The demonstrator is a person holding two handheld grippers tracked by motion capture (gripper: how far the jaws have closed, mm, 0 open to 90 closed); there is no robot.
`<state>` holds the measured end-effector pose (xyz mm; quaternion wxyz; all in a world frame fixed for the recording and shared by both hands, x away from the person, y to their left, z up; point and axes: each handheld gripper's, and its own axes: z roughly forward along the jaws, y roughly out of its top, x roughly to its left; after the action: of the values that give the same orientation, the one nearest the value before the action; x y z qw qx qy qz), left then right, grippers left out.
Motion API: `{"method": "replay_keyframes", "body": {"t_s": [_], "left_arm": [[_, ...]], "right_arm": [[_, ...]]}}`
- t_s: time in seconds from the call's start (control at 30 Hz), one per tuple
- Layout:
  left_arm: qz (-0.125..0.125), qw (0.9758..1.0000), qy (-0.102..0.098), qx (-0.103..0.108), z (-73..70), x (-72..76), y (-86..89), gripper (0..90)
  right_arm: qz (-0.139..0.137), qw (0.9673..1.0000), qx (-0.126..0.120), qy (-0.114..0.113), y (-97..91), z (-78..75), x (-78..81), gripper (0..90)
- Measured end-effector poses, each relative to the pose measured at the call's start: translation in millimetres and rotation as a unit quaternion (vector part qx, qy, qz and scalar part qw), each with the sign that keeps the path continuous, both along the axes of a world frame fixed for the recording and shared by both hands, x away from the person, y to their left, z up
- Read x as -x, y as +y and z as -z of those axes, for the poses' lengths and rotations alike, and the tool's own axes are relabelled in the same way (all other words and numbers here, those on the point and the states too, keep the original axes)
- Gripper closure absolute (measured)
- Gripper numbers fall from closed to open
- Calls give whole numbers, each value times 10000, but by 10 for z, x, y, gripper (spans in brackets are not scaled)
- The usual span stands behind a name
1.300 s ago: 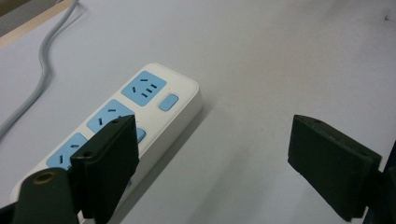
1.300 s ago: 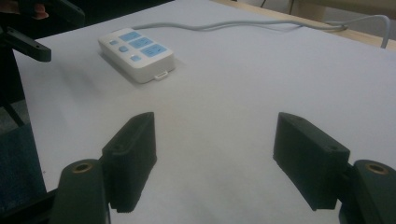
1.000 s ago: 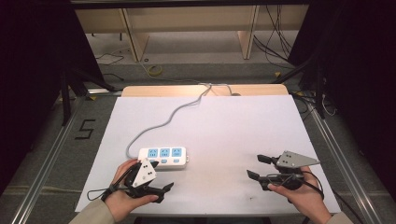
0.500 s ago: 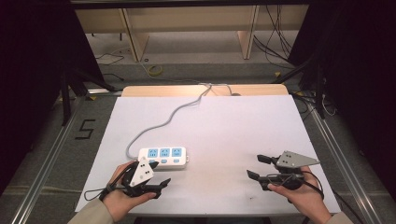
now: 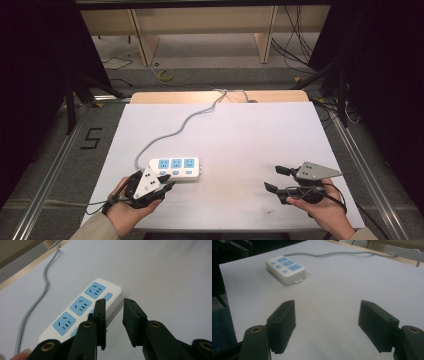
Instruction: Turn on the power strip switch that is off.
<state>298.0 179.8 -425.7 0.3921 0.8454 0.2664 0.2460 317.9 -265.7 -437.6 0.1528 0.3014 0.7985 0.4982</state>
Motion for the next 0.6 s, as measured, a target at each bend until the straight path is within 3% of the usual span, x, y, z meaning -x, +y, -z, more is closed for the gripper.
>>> {"method": "replay_keyframes", "body": {"t_s": [0.27,0.6], "left_arm": [[-49,9995,47,294,-79,8,-21,890],[-152,9988,362,294,-96,-34,-34,898]], "right_arm": [[7,10000,4,1,6,2,-1,304],[-1,10000,18,5,5,4,-1,303]]}}
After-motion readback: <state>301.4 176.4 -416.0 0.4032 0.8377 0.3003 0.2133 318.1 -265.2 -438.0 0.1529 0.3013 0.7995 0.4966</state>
